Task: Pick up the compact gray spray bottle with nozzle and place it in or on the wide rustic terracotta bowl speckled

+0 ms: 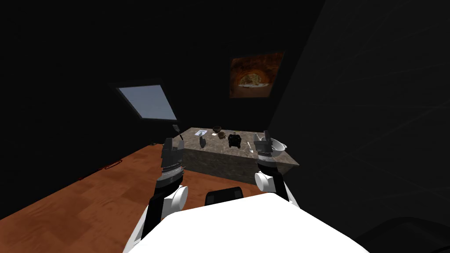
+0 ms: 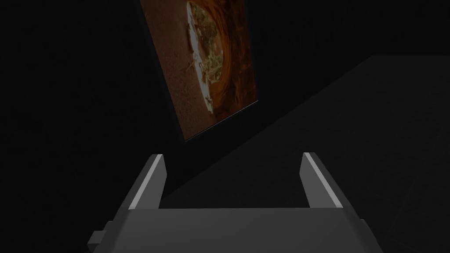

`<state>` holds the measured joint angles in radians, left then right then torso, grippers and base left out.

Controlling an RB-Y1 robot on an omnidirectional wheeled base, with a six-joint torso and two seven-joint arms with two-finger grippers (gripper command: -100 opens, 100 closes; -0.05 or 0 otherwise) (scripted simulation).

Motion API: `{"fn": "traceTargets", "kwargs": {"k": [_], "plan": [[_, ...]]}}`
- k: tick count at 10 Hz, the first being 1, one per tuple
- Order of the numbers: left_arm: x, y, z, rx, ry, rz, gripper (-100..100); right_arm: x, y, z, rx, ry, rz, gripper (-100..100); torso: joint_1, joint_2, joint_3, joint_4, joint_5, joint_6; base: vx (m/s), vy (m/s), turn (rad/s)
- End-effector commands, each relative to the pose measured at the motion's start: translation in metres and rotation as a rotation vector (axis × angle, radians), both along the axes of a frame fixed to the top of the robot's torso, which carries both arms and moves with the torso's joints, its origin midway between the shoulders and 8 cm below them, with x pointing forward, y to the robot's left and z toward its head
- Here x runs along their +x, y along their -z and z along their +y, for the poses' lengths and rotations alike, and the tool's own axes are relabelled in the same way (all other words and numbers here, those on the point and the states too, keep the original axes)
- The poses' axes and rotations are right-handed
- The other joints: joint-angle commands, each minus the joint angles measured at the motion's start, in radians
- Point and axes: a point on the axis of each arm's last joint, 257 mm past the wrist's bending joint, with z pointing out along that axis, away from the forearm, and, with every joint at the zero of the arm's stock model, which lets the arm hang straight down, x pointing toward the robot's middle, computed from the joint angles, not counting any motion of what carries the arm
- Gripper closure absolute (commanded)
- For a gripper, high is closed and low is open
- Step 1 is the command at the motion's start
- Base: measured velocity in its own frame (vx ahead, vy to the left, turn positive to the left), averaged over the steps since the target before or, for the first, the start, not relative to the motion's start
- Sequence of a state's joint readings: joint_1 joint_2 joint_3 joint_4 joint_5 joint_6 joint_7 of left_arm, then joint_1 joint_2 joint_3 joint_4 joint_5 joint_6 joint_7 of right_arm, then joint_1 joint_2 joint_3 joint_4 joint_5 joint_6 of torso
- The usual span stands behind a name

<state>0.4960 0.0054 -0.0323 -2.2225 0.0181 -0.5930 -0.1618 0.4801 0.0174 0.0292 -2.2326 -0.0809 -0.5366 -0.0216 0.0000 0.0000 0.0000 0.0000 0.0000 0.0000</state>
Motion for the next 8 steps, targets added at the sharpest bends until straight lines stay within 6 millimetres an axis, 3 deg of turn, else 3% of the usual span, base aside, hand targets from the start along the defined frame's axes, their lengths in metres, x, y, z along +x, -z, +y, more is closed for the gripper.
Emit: {"fn": "traceTargets", "kwargs": {"k": [1, 8], "plan": [[0.003, 0.008, -0.001, 0.042, 0.01, 0.032, -100, 0.0, 0.0, 0.0, 0.0, 0.0, 0.0, 0, 0.0, 0.0, 0.0, 0.0, 0.0, 0.0, 0.004, -0.007, -0.07], [0.016, 0.062, 0.011, 0.21, 0.011, 0.227, -100, 0.0, 0.0, 0.0, 0.0, 0.0, 0.0, 0, -0.001, -0.001, 0.0, 0.0, 0.0, 0.0, 0.01, -0.014, -0.096]]}}
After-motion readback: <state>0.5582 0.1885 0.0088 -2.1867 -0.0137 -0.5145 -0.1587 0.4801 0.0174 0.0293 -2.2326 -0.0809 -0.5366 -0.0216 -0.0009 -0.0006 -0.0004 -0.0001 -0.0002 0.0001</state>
